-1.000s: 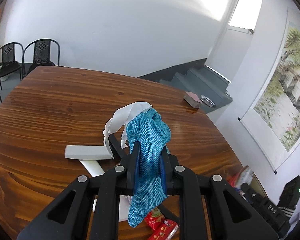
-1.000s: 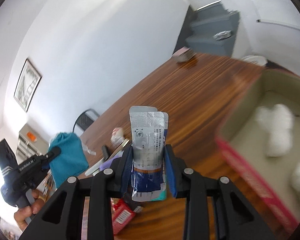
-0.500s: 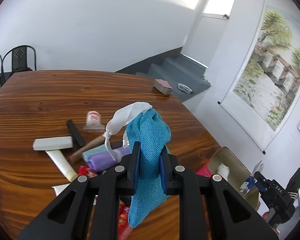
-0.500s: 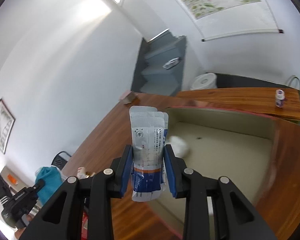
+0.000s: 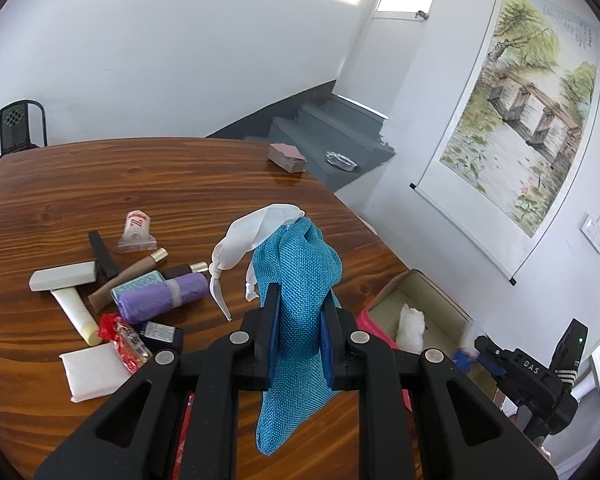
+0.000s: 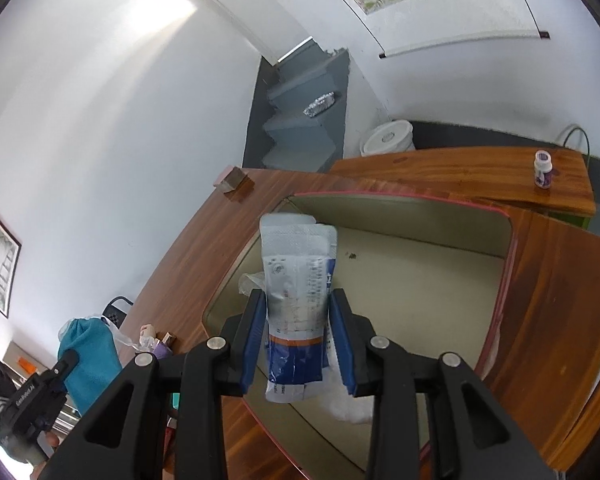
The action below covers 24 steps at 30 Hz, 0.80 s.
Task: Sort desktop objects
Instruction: 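Carry the medicine box and blue pouch over the tin with both grippers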
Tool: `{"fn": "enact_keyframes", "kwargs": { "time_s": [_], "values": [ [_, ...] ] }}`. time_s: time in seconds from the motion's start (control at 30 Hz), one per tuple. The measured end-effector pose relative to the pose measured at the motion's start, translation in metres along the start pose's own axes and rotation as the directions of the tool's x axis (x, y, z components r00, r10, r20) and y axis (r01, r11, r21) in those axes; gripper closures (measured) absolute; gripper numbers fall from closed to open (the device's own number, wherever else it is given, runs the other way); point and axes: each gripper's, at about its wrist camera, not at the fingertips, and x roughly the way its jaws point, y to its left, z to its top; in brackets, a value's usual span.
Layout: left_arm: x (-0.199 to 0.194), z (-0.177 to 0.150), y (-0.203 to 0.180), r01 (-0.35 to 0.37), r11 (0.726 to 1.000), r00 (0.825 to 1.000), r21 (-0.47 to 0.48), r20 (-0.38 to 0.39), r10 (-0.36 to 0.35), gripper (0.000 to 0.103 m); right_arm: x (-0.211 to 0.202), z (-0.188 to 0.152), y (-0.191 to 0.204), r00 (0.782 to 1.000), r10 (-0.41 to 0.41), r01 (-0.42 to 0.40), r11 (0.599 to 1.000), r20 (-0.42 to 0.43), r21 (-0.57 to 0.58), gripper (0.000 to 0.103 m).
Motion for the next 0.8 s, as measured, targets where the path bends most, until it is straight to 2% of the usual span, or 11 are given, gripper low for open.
{"fn": "enact_keyframes", "kwargs": {
  "time_s": [0.17,0.57,0.67,0.73,0.8],
  "values": [
    [0.003,-0.004,-0.011,0.006,1.0,1.0,0.012,-0.008,-0.006,0.085,-0.013,-0.002,0.0,0.995,-0.059,0.063,0.997,0.076,-0.054,0.066],
    [0.031,-0.01,-0.052,0.054,0.997,0.997,0.045,-0.062,-0.051,0.085,-0.028,-0.004,-0.012,0.988,-0.071,0.084,0.992,0.136,-0.089,0.065],
    [0.043,-0.012,-0.072,0.078,0.995,0.993,0.069,-0.089,-0.072,0.085,-0.034,-0.005,-0.012,0.984,-0.078,0.098,0.988,0.162,-0.119,0.058],
    [0.05,-0.012,-0.088,0.095,0.991,0.991,0.094,-0.103,-0.085,0.085,-0.038,-0.006,-0.014,0.98,-0.082,0.108,0.985,0.183,-0.133,0.048],
    [0.054,-0.013,-0.104,0.111,0.986,0.989,0.12,-0.113,-0.098,0.085,-0.044,-0.006,-0.017,0.973,-0.093,0.126,0.981,0.212,-0.147,0.047]
  ]
}}
